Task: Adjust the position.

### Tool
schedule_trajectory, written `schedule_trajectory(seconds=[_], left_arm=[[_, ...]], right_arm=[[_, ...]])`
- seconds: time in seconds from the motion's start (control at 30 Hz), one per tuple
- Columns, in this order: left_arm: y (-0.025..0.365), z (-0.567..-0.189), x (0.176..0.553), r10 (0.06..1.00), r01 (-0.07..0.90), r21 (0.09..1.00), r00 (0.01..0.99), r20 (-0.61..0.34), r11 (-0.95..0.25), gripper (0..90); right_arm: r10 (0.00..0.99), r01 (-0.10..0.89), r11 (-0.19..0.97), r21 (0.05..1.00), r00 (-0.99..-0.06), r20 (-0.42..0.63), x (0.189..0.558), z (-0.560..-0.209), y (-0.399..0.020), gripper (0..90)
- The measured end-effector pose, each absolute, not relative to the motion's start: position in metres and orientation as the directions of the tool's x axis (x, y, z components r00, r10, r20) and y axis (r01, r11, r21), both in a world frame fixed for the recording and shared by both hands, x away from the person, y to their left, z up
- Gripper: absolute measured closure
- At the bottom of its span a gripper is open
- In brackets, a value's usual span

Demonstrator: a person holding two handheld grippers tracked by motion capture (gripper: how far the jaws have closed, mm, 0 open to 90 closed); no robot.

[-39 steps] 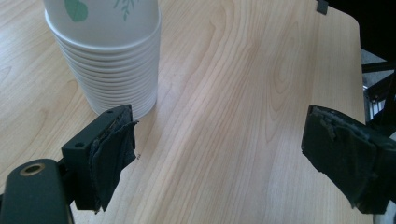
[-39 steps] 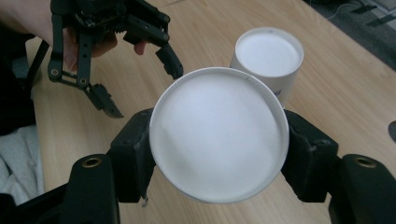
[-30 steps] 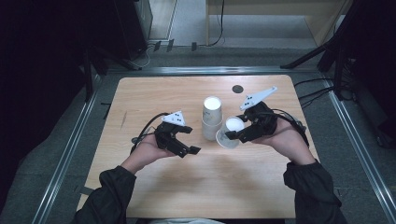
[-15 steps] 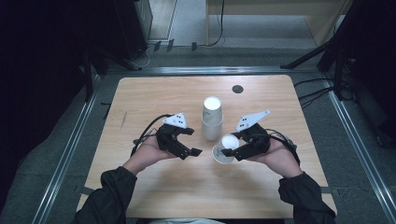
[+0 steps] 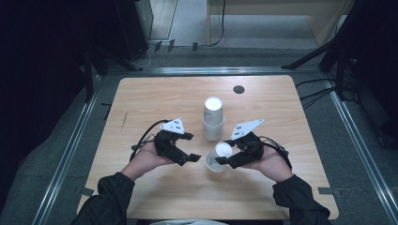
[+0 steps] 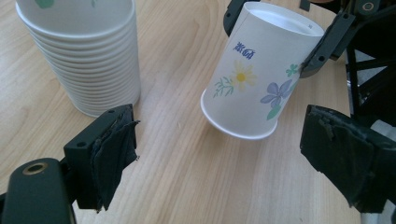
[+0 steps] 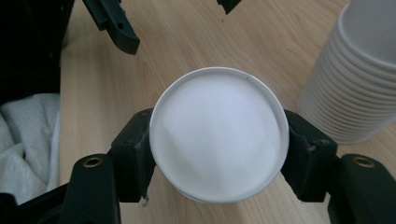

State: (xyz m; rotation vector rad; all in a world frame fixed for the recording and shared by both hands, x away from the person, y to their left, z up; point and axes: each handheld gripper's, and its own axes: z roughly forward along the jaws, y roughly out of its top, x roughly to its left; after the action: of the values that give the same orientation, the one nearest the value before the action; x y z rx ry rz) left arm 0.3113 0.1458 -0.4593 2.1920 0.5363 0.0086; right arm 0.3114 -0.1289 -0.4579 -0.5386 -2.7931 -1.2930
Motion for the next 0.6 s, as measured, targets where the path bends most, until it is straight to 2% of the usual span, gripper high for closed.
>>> schedule_trajectory(seconds=[0.37,0.6], left_arm=[[0.149,-0.465,0.304,0.357,0.388,0.77,0.908,-0.222,-0.507,8.4],[0.146,-0.47,0.3,0.36,0.385,0.761,0.908,-0.212,-0.522,8.3]], right_arm=[[0.235,0.286,0.59,0.755,-0.956,0.178,0.315,-0.455,-0.112,35.0],[0.194,0.267,0.584,0.766,-0.963,0.188,0.316,-0.452,-0.103,35.0]])
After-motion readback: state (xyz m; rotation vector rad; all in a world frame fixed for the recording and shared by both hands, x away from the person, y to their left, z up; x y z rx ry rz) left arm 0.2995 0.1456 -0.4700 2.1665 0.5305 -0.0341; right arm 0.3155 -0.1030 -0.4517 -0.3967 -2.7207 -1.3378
